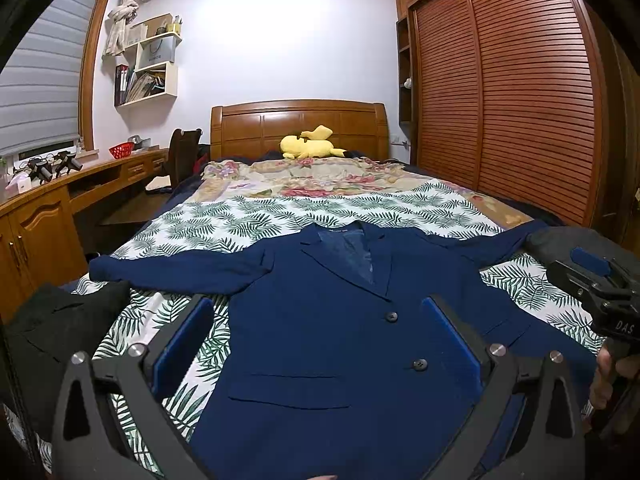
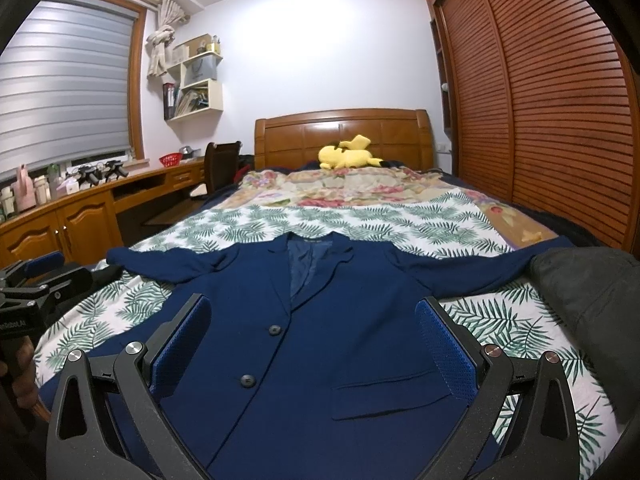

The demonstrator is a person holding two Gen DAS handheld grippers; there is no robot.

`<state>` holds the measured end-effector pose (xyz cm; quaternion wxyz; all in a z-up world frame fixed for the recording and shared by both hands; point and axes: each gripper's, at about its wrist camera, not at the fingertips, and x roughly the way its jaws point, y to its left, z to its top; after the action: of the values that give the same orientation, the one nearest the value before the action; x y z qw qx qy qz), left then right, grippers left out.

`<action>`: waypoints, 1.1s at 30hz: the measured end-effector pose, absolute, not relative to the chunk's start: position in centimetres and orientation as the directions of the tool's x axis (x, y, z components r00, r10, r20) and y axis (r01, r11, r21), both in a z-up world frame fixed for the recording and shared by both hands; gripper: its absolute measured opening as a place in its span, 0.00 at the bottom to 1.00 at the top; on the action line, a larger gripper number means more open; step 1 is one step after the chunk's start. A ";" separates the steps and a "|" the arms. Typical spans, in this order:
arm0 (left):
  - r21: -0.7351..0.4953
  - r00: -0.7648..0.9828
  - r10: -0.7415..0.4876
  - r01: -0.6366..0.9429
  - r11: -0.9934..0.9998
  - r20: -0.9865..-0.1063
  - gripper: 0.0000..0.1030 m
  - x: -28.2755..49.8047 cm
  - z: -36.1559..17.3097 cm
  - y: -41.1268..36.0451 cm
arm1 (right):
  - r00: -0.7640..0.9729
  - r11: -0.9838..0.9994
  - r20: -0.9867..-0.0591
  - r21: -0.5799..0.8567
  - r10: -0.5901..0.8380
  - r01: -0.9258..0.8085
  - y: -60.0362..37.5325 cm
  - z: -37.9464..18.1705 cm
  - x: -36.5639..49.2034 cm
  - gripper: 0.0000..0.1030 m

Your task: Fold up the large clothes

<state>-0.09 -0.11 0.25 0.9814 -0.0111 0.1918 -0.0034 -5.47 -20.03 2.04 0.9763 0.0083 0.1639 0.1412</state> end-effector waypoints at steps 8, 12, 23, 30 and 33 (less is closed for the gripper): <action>-0.023 0.928 -0.011 0.003 1.000 -0.373 1.00 -0.2 0.3 0.0 | 0.905 0.959 -0.319 0.064 0.280 -0.274 -20.2 2.1 -5.4 1.00; -0.024 0.928 -0.012 0.003 1.000 -0.372 1.00 -0.2 0.3 0.0 | 0.906 0.959 -0.318 0.063 0.280 -0.275 -20.3 2.0 -5.4 1.00; -0.016 0.927 -0.001 -0.005 1.000 -0.375 1.00 -0.3 0.7 0.3 | 0.901 0.955 -0.319 0.062 0.295 -0.291 -20.0 2.2 -5.6 1.00; -0.040 0.924 0.008 -0.025 0.999 -0.383 1.00 -1.0 1.3 2.3 | 0.863 0.922 -0.334 0.054 0.379 -0.384 -17.2 2.4 -4.8 1.00; -0.036 0.919 0.034 -0.052 0.998 -0.393 1.00 -1.1 1.3 3.2 | 0.847 0.904 -0.335 0.040 0.413 -0.425 -15.5 2.6 -4.6 1.00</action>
<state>-1.12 3.21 1.32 0.9793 -0.0231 0.2000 0.0219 -4.60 -15.50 2.58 0.9608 -0.0177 0.1703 0.2178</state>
